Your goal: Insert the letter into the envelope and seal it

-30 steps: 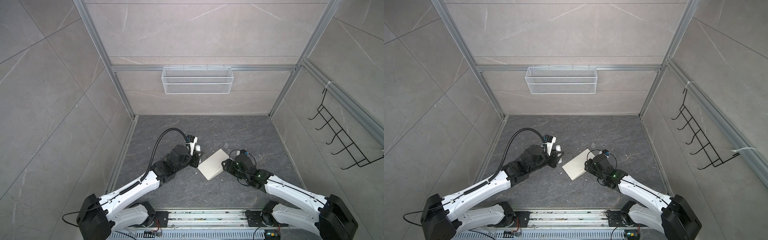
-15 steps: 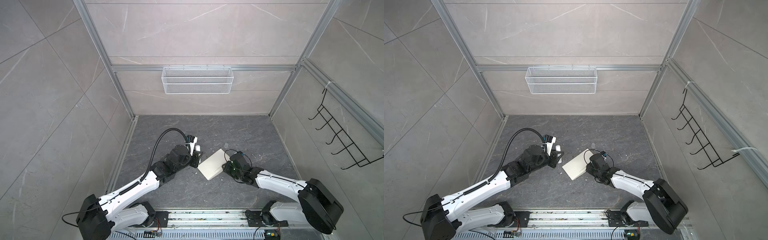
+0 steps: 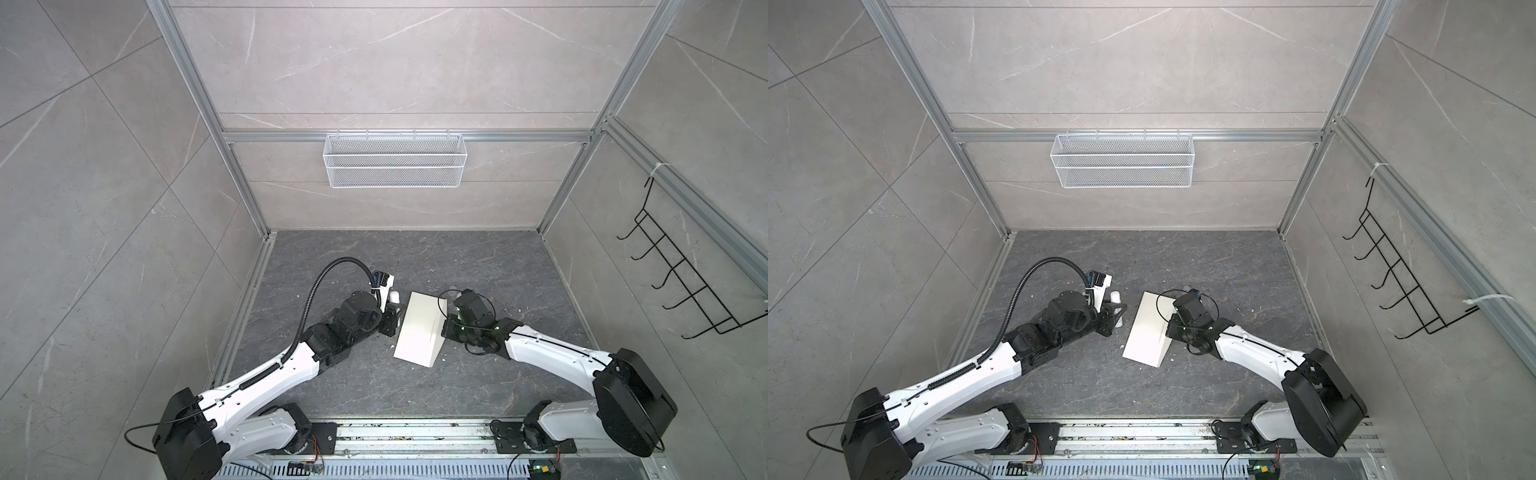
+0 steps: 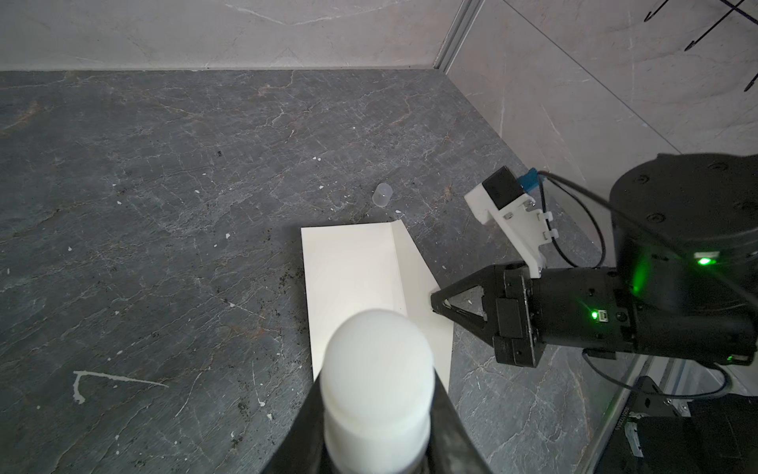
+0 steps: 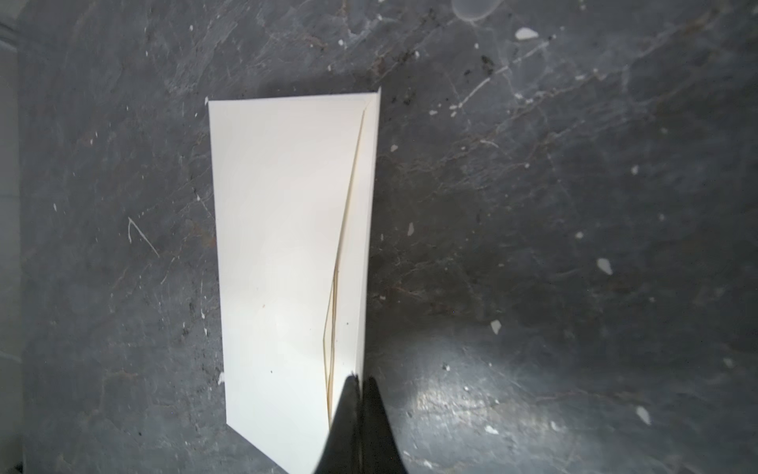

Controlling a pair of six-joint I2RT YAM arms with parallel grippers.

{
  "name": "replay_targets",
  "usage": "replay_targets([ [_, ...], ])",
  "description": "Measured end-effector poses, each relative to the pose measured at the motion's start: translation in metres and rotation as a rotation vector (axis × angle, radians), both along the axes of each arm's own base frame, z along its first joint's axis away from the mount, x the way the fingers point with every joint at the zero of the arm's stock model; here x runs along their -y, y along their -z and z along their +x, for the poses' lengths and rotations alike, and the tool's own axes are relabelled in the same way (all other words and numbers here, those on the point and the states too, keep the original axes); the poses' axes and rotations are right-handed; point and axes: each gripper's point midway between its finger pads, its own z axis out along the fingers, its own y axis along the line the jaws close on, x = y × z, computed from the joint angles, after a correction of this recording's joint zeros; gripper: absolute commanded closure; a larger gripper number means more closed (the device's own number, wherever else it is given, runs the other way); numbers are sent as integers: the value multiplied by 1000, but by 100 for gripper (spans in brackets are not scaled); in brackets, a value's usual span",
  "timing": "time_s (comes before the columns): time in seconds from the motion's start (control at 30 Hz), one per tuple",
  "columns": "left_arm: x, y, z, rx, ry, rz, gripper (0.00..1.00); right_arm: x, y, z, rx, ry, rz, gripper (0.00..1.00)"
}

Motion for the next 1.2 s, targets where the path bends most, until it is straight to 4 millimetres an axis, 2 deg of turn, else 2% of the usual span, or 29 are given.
replay_targets([
  [0.13, 1, 7, 1, -11, -2, 9, 100, -8, -18, 8, 23, -107, -65, 100],
  [0.23, 1, 21, 1, -38, -7, 24, 100, -11, -21, 12, 20, -171, -114, 100],
  [0.4, 1, 52, 1, -100, -18, 58, 100, -10, -7, 13, -37, -238, -163, 100],
  [0.5, 5, 63, 3, -119, -20, 67, 100, -12, 2, 15, -75, -271, -186, 98],
  [0.6, 7, 71, 5, -126, -26, 59, 100, -16, 6, 17, -86, -297, -188, 91],
  [0.73, 7, 80, 5, -126, -31, 46, 100, -20, 4, 16, -79, -334, -169, 70],
  [0.8, 6, 86, 5, -128, -31, 47, 100, -22, -3, 16, -56, -350, -154, 57],
  [0.83, 6, 90, 5, -131, -32, 48, 100, -23, -11, 16, -32, -355, -141, 55],
  [0.97, 8, 97, 7, -131, -35, 44, 100, -22, -46, 14, 88, -361, -97, 56],
  [1.03, 11, 98, 9, -128, -35, 38, 100, -18, -63, 13, 149, -350, -75, 60],
  [1.13, 15, 101, 12, -126, -38, 27, 100, -8, -74, 13, 204, -319, -57, 69],
  [1.2, 17, 107, 14, -133, -41, 26, 100, 1, -71, 13, 211, -293, -56, 74],
])
